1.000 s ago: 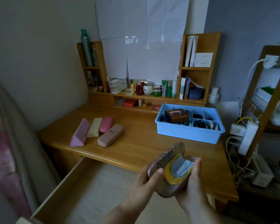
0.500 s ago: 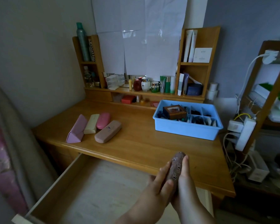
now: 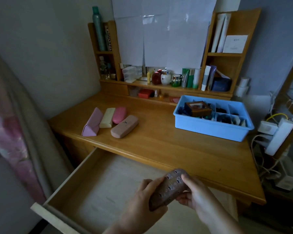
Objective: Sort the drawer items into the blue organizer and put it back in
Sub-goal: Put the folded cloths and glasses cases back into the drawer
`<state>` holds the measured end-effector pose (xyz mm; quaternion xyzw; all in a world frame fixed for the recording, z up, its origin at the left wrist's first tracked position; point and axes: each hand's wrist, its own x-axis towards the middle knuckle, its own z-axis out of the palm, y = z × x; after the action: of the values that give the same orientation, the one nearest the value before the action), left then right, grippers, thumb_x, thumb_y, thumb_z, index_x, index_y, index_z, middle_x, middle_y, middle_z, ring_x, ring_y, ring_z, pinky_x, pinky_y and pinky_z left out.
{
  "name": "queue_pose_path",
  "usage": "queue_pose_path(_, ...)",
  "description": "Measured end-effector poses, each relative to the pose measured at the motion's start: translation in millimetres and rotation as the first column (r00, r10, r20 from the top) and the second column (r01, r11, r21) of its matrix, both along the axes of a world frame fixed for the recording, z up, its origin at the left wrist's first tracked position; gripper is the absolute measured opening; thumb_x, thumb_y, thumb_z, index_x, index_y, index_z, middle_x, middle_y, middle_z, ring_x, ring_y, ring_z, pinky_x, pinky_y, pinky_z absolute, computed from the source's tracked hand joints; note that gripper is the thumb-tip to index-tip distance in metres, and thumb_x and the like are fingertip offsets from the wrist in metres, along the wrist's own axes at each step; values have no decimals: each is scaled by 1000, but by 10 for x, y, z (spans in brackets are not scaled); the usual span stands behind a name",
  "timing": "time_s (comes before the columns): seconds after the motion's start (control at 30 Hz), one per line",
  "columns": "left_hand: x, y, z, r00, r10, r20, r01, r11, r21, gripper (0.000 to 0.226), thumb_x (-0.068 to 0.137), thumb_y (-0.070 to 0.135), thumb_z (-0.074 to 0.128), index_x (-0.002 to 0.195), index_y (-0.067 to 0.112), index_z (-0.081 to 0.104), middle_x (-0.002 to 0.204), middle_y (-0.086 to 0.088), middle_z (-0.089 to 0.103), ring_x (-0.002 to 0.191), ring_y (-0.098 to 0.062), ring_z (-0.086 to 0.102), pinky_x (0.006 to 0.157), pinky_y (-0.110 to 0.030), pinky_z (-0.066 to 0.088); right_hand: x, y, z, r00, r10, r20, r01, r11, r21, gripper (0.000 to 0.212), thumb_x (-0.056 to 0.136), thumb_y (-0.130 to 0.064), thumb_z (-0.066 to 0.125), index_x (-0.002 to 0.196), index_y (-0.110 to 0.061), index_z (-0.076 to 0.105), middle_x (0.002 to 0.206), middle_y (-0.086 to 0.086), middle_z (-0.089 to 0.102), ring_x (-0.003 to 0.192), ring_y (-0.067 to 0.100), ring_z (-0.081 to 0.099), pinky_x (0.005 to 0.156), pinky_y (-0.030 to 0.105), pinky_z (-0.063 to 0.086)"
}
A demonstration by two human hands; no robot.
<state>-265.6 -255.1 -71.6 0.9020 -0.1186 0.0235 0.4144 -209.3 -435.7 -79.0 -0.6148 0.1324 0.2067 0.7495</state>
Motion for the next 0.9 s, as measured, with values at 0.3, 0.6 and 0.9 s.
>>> queue_pose_path(0.3, -155, 838, -624, 884, 367, -289, -238, 886, 397, 84, 82, 42, 56, 149, 22, 8, 140, 1, 30, 125, -21, 46, 100, -27, 37, 173, 783, -622, 912, 400, 84, -311, 812, -493, 27, 94, -25, 55, 121, -27, 53, 106, -8, 63, 90, 12, 62, 73, 25, 47)
queue_pose_path(0.6, 40, 1037, -832, 749, 465, -472, -104, 786, 609, 81, 91, 26, 51, 149, 5, -1, 144, -11, 20, 125, -28, 46, 107, -36, 35, 238, 1085, -805, 805, 576, 142, -381, 686, -620, 24, 89, -22, 61, 111, -32, 57, 103, -10, 64, 98, 8, 63, 90, 25, 48)
queue_pose_path(0.9, 480, 1297, -395, 856, 516, -38, -453, 783, 426, 66, 86, 58, 50, 140, 26, 28, 133, 5, 38, 113, -10, 50, 90, -23, 48, 911, 1075, 71, 645, 474, 599, -80, 821, -565, 22, 88, -26, 62, 95, -47, 61, 91, -23, 68, 81, -3, 63, 67, 9, 49)
